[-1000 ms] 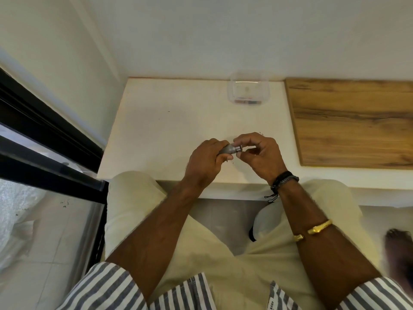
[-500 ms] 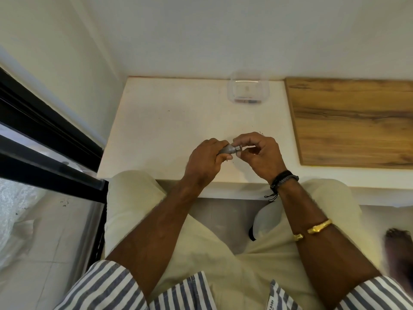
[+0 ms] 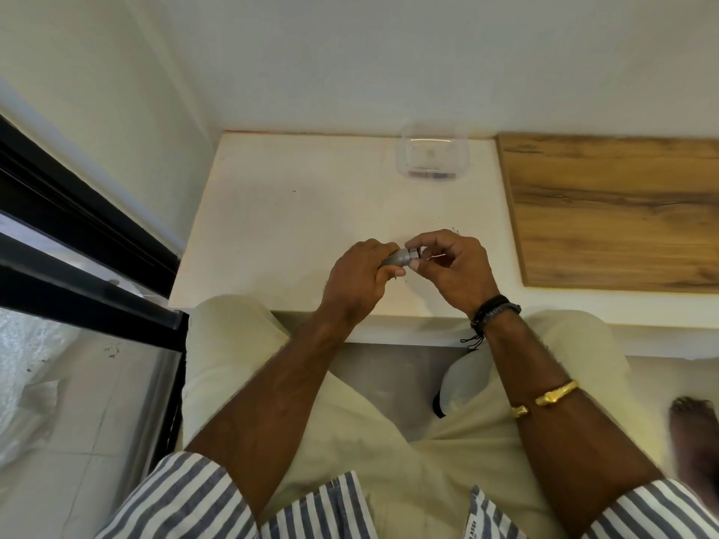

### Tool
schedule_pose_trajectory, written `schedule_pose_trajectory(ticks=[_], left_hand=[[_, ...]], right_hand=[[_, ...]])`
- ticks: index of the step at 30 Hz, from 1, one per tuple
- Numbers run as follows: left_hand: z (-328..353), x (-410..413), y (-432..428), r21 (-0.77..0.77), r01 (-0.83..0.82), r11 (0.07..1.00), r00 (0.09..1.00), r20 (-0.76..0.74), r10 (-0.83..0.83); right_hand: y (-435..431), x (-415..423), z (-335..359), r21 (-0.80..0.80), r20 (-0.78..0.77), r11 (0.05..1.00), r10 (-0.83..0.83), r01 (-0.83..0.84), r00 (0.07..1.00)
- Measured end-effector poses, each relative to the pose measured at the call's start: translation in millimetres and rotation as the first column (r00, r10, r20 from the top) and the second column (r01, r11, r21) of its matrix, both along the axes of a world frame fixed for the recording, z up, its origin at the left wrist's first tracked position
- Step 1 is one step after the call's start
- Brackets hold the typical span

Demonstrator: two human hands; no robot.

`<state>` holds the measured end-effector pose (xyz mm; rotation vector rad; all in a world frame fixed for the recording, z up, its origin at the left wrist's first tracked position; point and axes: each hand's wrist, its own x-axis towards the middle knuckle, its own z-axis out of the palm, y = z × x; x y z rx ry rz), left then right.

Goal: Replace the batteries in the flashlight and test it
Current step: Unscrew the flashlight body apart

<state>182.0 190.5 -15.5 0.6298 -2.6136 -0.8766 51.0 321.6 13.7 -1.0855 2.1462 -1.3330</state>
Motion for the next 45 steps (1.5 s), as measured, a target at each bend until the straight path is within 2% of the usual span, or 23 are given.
schedule_pose_trajectory(ticks=[3,6,12,15,18,23,30,34,41,43,45], left_hand=[[0.1,-0.1,-0.8,0.009,-0.006,1.000,1.000,0.003,0.006],[0.5,-0.4,-0.7,0.027,-0.037,0.999,0.999,-0.003,0.037],[6.0,-0.7,0.4,0.138,-0.082,0.987,0.992,-0.087,0.095],[6.3,-0.8,-0.8,0.205,-0.109,0.973,0.983,-0.125,0.137],[3.5,-1.0,-3.3,0.253,-0.125,0.959,0.973,-0.159,0.168],[-1.3,-2.1,-5.3,0.388,-0.165,0.907,0.946,-0.199,0.257],[-5.2,0.0,-9.8,0.450,-0.192,0.872,0.925,-0.215,0.315],[-2.1,-2.5,-11.1,0.449,-0.174,0.877,0.924,-0.232,0.302],[3.0,1.6,-9.6,0.323,-0.175,0.930,0.942,-0.221,0.254],[2.3,0.5,-6.5,0.216,-0.147,0.965,0.964,-0.186,0.188],[2.0,-0.9,-2.8,0.070,-0.101,0.992,0.986,-0.123,0.110]], right_hand=[[1.1,-1.2,1.3,-0.040,-0.019,0.999,0.023,-0.023,1.000],[1.5,-3.0,0.3,-0.049,0.006,0.998,-0.026,0.026,1.000],[1.8,-11.3,-11.5,-0.062,0.179,0.967,-0.231,0.246,0.956],[1.6,-15.6,-16.7,-0.030,0.215,0.936,-0.336,0.350,0.917],[0.1,-20.8,-23.5,-0.003,0.158,0.899,-0.432,0.438,0.888],[-4.0,-28.6,-37.9,0.041,0.017,0.868,-0.496,0.495,0.868],[-8.6,-29.3,-52.7,0.173,-0.116,0.850,-0.485,0.498,0.867],[-11.4,-29.7,-52.1,0.204,-0.122,0.837,-0.494,0.508,0.861],[-11.6,-22.8,-42.7,0.143,-0.109,0.845,-0.504,0.516,0.856],[-11.1,-19.3,-37.6,0.050,-0.052,0.845,-0.530,0.532,0.847],[-12.0,-13.6,-31.1,-0.005,0.118,0.868,-0.493,0.497,0.862]])
